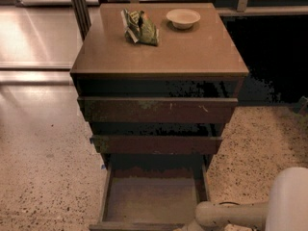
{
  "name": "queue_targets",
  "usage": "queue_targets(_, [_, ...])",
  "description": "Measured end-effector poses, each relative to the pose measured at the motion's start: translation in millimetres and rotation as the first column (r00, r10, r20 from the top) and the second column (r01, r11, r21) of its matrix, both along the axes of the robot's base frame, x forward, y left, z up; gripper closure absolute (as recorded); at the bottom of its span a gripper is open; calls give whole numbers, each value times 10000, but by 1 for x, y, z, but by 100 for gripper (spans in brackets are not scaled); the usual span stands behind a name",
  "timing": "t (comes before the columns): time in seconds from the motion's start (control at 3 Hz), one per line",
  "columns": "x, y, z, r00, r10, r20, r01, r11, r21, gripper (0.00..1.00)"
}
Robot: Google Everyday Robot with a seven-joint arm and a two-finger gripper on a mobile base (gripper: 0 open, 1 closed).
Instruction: Close bottom drawer
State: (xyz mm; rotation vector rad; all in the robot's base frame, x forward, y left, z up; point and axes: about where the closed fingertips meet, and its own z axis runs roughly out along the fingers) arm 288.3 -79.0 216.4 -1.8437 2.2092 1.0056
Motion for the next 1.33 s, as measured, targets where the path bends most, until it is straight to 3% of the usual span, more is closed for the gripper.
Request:
queue_targets(0.33, [16, 2, -12, 9999, 143, 64, -142, 9998, -143, 0])
queue_targets(1.0, [68, 7, 2, 9901, -66, 1400, 78, 9999, -79, 0])
queue_targets(1.33, [68, 11, -3, 9911, 48, 1329, -36, 9999, -96, 0])
